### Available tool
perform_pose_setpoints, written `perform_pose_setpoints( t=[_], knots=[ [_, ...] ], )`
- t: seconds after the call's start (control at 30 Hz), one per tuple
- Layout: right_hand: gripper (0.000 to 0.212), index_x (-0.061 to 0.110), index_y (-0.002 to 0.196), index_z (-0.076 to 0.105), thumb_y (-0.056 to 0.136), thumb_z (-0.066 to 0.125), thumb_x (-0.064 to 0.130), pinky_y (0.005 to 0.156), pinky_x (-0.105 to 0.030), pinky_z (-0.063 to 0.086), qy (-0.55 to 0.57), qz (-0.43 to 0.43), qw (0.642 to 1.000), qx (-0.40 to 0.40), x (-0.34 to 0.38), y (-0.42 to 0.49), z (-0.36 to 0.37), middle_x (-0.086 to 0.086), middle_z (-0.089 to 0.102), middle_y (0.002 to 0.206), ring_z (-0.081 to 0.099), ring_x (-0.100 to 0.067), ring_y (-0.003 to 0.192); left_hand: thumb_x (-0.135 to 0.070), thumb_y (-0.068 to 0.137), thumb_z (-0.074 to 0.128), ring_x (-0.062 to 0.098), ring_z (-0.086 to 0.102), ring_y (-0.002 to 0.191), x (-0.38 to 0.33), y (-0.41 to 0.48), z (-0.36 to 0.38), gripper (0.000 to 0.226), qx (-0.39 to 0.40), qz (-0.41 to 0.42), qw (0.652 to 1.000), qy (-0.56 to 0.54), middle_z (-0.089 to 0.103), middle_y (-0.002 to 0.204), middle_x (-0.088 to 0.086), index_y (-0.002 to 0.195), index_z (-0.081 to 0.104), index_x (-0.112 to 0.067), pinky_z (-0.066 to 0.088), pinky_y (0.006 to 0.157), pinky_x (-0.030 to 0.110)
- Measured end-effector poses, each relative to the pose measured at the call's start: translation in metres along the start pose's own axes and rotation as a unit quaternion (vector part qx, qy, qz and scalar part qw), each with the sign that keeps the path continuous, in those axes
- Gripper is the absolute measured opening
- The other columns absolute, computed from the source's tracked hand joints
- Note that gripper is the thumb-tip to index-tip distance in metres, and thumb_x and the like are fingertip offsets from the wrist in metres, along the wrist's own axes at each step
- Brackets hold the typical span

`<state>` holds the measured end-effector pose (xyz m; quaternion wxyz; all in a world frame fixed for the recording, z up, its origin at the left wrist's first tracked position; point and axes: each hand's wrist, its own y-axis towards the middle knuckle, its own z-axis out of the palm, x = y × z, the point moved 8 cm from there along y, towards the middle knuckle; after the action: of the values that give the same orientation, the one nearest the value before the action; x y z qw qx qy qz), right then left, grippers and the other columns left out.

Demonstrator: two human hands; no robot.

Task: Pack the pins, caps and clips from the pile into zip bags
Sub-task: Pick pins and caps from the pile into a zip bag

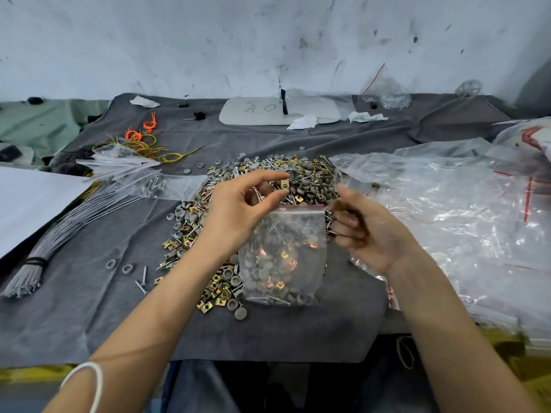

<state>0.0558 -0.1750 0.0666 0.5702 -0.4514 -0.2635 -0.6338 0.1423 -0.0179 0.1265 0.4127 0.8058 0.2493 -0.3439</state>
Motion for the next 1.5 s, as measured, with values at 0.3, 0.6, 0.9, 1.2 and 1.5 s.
perform_pose_setpoints(
  t=[0.3, 0.6, 0.9, 1.2, 1.5],
  knots=[
    [0.020, -0.003, 0.096, 0.070, 0.090, 0.062, 0.014, 0.042, -0.009, 0.034, -0.235, -0.108, 0.965, 0.052, 0.027, -0.009, 0.047, 0.012, 0.048, 0.042, 0.044, 0.000, 0.039, -0.019, 0.087, 0.072, 0.003, 0.038, 0.058, -0.018, 0.000, 0.013, 0.030, 0.028, 0.063, 0.998, 0.009, 0.052, 0.070, -0.019, 0.115, 0.068, -0.030, 0.032, 0.055, 0.016],
    [0.018, 0.014, 0.079, 0.072, 0.093, 0.060, 0.016, 0.042, -0.013, 0.039, -0.234, -0.134, 0.962, 0.048, 0.026, -0.008, 0.042, 0.010, 0.056, 0.047, 0.052, 0.001, 0.044, -0.028, 0.078, 0.074, 0.003, 0.044, 0.061, -0.034, -0.001, 0.018, 0.032, 0.078, 0.065, 0.994, 0.039, 0.055, 0.071, -0.016, 0.110, 0.069, -0.031, 0.038, 0.058, 0.014],
    [0.028, 0.019, 0.071, 0.064, 0.096, 0.055, 0.028, 0.055, -0.017, 0.042, -0.243, -0.131, 0.939, -0.206, 0.004, -0.008, -0.025, 0.012, 0.061, 0.060, 0.056, -0.004, 0.060, -0.005, 0.078, 0.080, 0.004, 0.061, 0.082, -0.056, -0.011, 0.014, 0.040, 0.154, 0.126, 0.970, 0.142, 0.062, 0.088, -0.011, 0.116, 0.072, -0.015, 0.043, 0.076, 0.009],
    [0.023, 0.017, 0.078, 0.062, 0.098, 0.052, 0.022, 0.051, -0.010, 0.038, -0.286, -0.303, 0.855, -0.308, 0.028, -0.040, 0.000, 0.003, 0.060, 0.068, 0.050, 0.002, 0.055, 0.006, 0.078, 0.077, 0.011, 0.056, 0.078, -0.066, -0.019, 0.012, 0.026, 0.151, 0.175, 0.950, 0.211, 0.054, 0.092, -0.005, 0.101, 0.077, -0.007, 0.038, 0.071, 0.005],
    [0.018, 0.013, 0.085, 0.064, 0.097, 0.053, 0.022, 0.047, -0.014, 0.033, -0.379, -0.426, 0.755, -0.323, 0.057, -0.063, 0.013, 0.012, 0.053, 0.057, 0.050, -0.006, 0.055, -0.014, 0.085, 0.076, -0.001, 0.051, 0.071, -0.061, -0.022, 0.014, 0.010, 0.238, 0.158, 0.937, 0.203, 0.054, 0.086, -0.010, 0.091, 0.074, -0.007, 0.042, 0.070, 0.007]
  ],
)
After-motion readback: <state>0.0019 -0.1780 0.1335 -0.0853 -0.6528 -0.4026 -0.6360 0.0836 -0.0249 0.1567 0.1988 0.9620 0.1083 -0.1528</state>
